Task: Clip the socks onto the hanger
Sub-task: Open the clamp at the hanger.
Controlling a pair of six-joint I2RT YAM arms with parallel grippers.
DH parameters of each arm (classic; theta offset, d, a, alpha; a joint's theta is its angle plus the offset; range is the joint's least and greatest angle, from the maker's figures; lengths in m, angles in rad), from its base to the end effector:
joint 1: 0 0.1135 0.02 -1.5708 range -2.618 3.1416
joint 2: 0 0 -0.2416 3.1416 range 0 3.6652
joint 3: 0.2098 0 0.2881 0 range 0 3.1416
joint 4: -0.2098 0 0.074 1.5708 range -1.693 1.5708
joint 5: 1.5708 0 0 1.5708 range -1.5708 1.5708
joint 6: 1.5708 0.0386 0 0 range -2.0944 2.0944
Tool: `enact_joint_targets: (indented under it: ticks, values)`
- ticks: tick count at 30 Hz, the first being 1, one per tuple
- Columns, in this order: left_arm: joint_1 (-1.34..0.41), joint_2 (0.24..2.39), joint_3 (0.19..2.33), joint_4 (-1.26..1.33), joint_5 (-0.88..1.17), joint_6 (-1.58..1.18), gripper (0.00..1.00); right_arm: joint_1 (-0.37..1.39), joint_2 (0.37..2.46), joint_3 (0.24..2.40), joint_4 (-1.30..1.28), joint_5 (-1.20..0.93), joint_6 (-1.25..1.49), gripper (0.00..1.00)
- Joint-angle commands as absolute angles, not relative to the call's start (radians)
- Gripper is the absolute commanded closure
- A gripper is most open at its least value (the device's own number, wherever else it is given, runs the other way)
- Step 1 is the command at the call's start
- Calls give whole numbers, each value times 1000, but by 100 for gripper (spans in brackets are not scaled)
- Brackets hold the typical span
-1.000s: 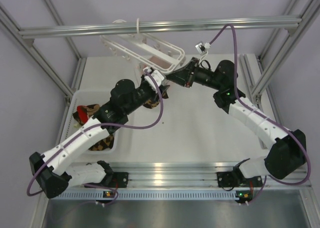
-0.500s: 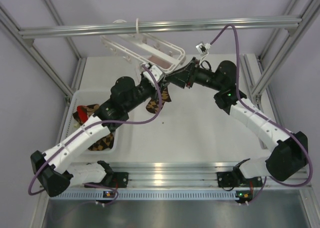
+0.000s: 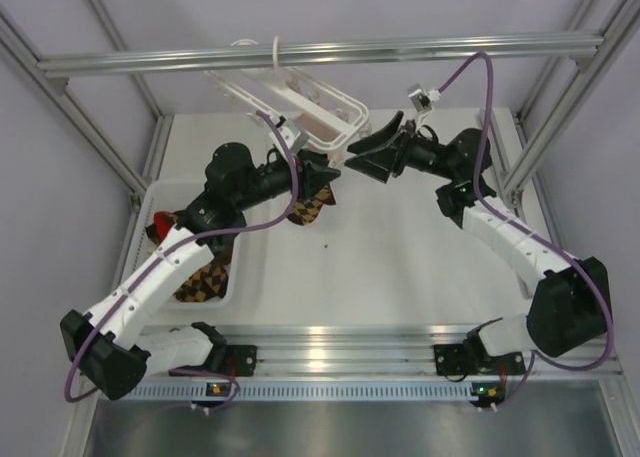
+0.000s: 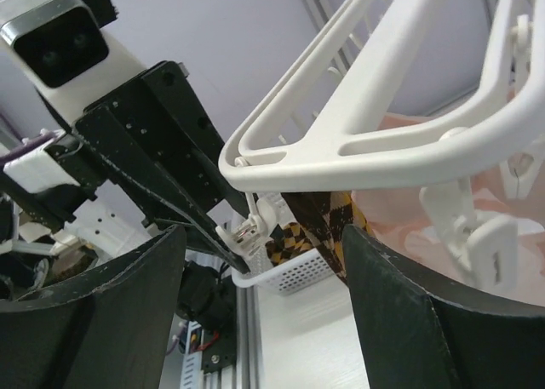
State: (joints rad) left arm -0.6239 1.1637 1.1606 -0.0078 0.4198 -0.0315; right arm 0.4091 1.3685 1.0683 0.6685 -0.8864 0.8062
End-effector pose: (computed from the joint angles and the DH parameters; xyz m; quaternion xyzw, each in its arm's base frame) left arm 0.2469 -0.1971 0.3933 0.3431 0.6223 -0.3616 0.6035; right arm 0.3094 0.1667 0.3596 -0.2459 0.5707 0.6245 0.4731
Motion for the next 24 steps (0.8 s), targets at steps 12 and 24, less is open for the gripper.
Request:
enact_joint_targets:
  ticks: [12,24]
  values:
    - [-540,1180,1155,126,709,-232,100,437,1494,1131,1167,-1089,979,27]
    - [-535,1192,1155,123,756,-215,100,465,1532,1152,1192,-1065,968,38]
